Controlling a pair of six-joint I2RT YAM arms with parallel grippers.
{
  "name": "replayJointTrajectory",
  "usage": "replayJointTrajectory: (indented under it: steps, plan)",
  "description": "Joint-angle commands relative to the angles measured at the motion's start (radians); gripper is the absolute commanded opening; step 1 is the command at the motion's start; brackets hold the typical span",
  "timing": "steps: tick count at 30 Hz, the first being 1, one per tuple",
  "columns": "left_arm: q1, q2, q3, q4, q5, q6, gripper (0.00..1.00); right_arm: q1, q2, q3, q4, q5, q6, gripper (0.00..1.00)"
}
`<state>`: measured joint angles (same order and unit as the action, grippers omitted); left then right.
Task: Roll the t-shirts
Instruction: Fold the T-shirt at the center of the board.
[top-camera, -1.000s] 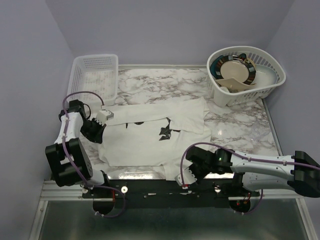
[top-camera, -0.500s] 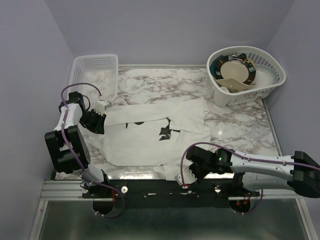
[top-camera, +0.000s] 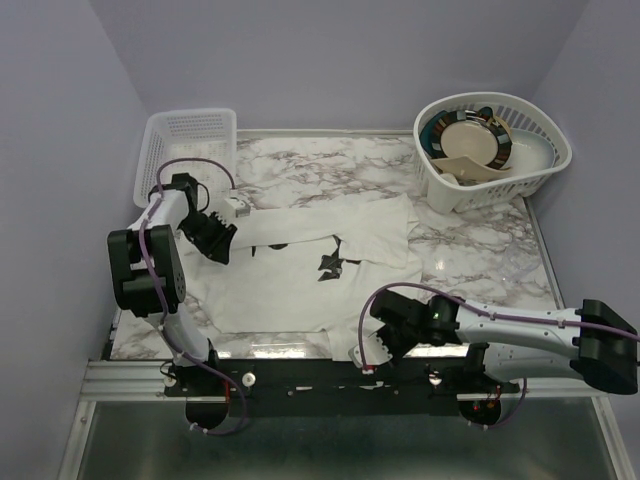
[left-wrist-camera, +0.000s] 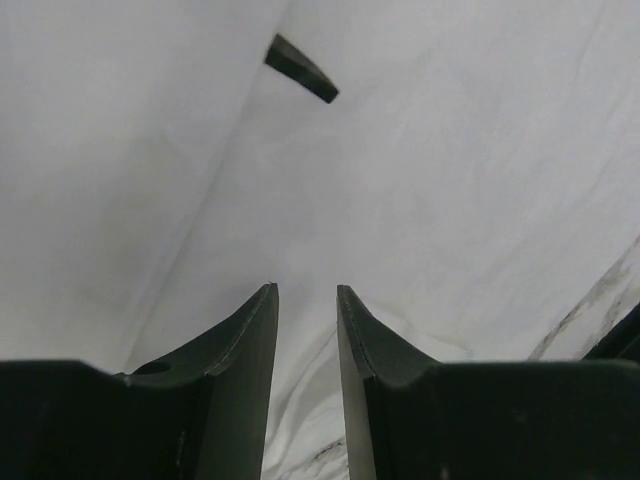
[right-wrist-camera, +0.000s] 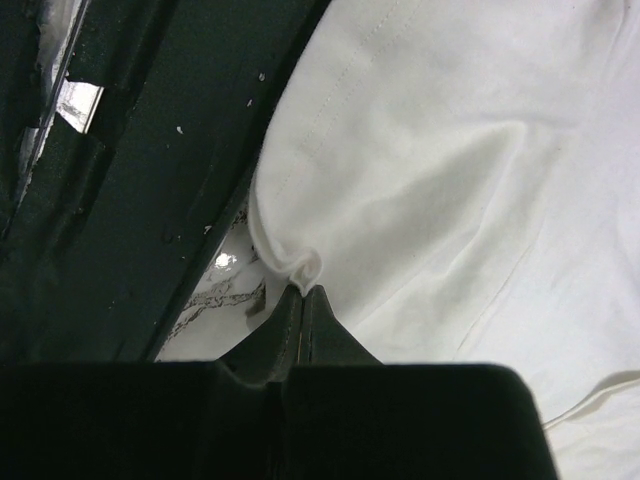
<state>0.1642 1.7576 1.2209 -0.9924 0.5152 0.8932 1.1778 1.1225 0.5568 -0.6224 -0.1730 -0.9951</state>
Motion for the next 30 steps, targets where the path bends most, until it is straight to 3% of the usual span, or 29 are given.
replayJointTrajectory:
  steps: [1,4,13,24,30]
  plan:
    - [-0.066,0.031,0.019,-0.144,0.014,0.211,0.41,-0.01,0.011,0.017,0.006,-0.01,0.006,0.01]
    - [-0.092,0.051,0.019,-0.192,-0.026,0.292,0.43,-0.017,0.017,0.022,0.006,-0.006,0.004,0.01]
    - [-0.129,0.085,0.006,-0.259,-0.125,0.346,0.44,-0.026,0.026,0.028,0.01,-0.005,0.0,0.01]
    - [-0.15,0.062,-0.087,-0.155,-0.182,0.308,0.47,-0.032,0.034,0.032,0.01,-0.002,-0.007,0.01]
    - [-0.15,0.042,-0.11,-0.121,-0.204,0.309,0.4,-0.033,0.028,0.028,0.007,-0.005,-0.002,0.01]
